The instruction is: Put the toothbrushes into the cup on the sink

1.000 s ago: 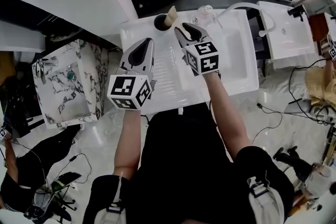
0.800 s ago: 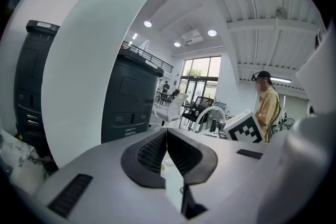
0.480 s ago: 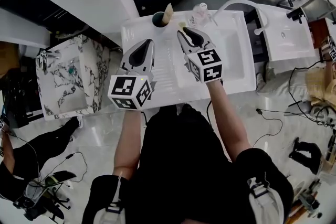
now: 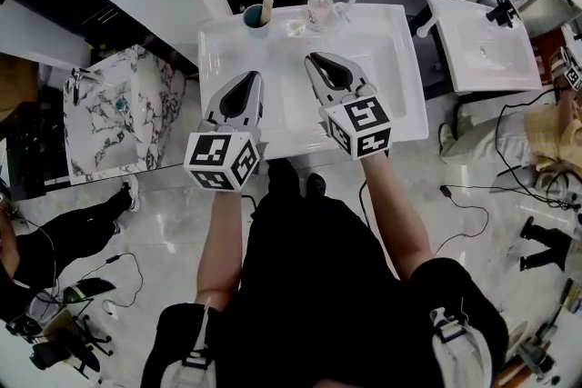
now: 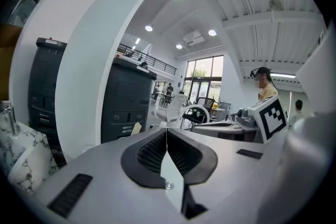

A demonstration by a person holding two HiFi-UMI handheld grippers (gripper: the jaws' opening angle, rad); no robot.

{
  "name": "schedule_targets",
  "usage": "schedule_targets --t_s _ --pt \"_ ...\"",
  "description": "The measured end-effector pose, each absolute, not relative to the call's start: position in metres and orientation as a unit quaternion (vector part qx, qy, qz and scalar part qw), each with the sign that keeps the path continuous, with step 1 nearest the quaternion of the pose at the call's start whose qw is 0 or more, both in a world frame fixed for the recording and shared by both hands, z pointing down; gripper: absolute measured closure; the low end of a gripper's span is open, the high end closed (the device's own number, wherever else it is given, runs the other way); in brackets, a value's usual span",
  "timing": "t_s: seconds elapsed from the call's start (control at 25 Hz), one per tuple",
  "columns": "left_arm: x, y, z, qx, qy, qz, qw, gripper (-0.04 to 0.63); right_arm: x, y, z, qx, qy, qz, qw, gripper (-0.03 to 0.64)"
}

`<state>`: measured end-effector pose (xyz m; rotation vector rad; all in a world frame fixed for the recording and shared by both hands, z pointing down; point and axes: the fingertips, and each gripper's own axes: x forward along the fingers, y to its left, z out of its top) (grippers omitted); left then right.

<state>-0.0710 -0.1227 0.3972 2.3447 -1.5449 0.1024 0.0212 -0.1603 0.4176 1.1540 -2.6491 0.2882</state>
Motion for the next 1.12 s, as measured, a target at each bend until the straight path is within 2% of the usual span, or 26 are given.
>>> schedule_targets --t_s 0.64,1.12 --pt "-0.008 -0.023 0.367 0.816 -0.566 0.022 0.113 0.580 0.095 -0.052 0.364 0.388 -0.918 0.065 0.048 0.581" --pt "0.003 -0.005 0.353 0.813 -0.574 0.011 0.099 0.580 0.105 -0.028 0.352 0.371 -0.926 0.056 0.041 0.586"
